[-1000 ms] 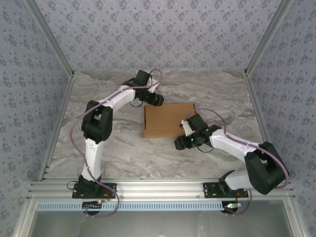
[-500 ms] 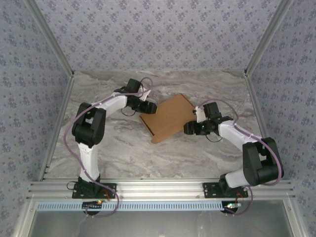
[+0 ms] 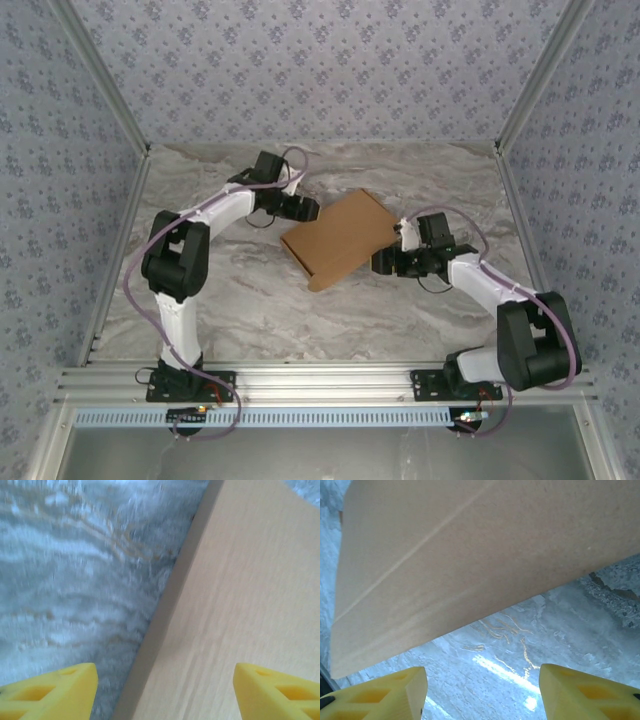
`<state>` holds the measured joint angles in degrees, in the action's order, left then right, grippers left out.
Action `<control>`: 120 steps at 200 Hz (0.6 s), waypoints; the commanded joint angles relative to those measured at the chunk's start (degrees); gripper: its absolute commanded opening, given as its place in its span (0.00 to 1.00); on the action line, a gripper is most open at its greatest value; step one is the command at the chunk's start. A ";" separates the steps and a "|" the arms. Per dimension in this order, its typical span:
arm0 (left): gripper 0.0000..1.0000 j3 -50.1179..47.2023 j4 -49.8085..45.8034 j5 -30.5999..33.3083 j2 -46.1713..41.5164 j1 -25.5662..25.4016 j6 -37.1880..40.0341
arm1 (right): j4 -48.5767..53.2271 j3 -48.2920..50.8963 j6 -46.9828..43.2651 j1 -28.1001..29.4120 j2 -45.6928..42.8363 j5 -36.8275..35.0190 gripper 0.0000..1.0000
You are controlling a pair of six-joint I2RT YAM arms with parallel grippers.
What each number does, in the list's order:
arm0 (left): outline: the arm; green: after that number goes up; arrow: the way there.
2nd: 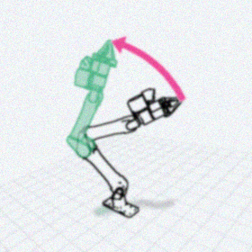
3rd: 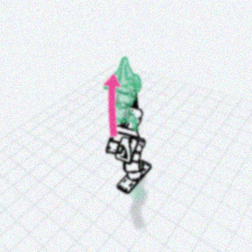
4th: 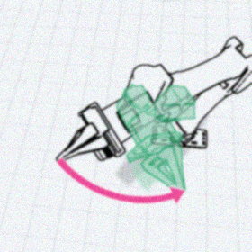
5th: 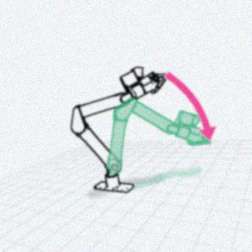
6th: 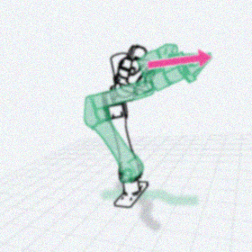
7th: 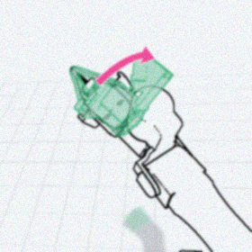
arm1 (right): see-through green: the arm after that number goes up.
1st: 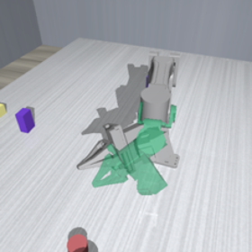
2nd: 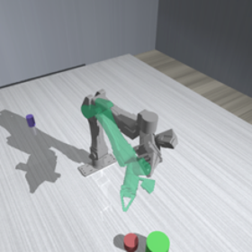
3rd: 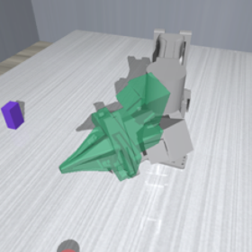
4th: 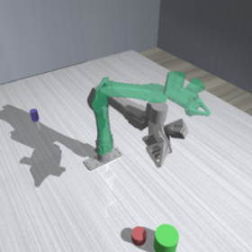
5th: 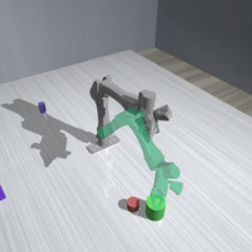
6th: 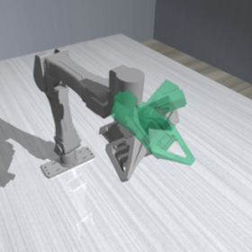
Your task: Fold the paper box
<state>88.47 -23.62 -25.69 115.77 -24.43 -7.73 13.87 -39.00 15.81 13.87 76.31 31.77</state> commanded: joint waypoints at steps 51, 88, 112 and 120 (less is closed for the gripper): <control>0.72 9.86 -8.82 -3.47 8.52 -0.54 7.53 | -7.36 2.44 8.53 -0.42 -1.72 -0.11 0.64; 0.70 9.50 -9.44 -3.85 9.73 -0.54 8.30 | -17.75 5.93 16.45 0.83 -0.42 0.16 0.64; 0.68 8.88 -9.68 -2.79 10.17 -0.54 8.23 | -20.73 6.85 18.28 1.34 1.47 -0.92 0.63; 0.67 8.68 -9.77 -2.39 10.22 -0.54 8.17 | -21.82 7.00 18.69 1.40 2.17 -0.77 0.62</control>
<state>96.84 -30.28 -28.56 124.75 -24.53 -1.13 -2.09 -33.10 30.35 14.81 76.73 31.70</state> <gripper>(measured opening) 0.677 0.629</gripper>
